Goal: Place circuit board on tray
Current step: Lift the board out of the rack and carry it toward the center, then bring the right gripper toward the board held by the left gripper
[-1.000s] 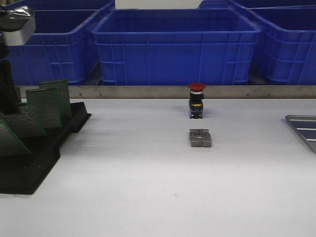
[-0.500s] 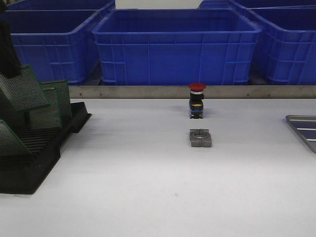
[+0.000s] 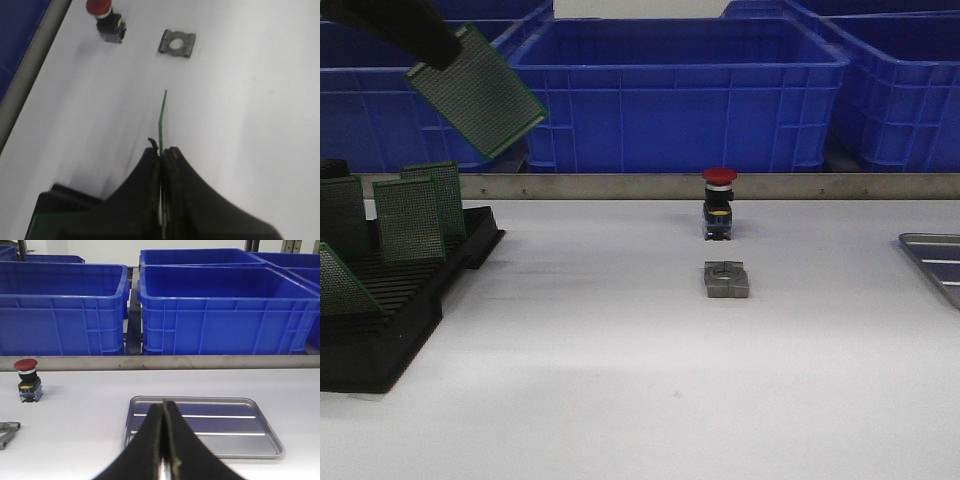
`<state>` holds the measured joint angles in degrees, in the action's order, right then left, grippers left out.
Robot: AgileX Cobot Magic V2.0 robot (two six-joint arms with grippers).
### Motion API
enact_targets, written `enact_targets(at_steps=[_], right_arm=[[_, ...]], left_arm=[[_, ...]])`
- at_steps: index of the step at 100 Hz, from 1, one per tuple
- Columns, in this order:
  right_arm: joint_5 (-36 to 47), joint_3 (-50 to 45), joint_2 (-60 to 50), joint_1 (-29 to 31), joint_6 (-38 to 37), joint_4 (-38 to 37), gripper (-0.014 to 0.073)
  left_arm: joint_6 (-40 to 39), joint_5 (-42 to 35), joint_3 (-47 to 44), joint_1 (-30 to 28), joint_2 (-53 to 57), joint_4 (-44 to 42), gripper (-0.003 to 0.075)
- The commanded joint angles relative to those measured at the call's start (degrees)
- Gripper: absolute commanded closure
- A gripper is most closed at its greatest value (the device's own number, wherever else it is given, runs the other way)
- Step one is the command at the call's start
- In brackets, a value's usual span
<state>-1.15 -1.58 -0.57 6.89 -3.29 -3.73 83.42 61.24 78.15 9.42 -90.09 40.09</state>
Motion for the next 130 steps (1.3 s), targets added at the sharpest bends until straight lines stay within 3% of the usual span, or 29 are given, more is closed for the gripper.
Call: enact_targets(at_steps=[1,47,93,105,124,130], right_arm=[[4.70,0.76,-1.40,0.22,0.27,-0.45,0.0652],[6.91,2.13,-0.96,0.14,0.27,-0.45,0.0652],[-12.41,22.85,21.10,0.14,0.27,0.04,0.0641],[-15.65,26.74,28.35,0.14,0.27,0.04,0.0541],[-15.40,30.11,36.46,0.14,0.27,0.15,0.0153],[-15.40,31.17,38.23,0.00,0.27,0.15,0.0092]], left_arm=[[0.23,-0.61,1.86,2.37,2.47,5.12,0.0741],[1.03,-2.55,1.86,10.01,2.47,18.80,0.0741],[1.23,-3.91,1.86,11.41,2.47,19.11,0.0741],[1.23,-3.91,1.86,11.41,2.47,19.11,0.0741],[1.23,-3.91,1.86,11.41,2.47,19.11,0.0741],[1.23,-3.91,1.86,11.41,2.47,19.11,0.0741]])
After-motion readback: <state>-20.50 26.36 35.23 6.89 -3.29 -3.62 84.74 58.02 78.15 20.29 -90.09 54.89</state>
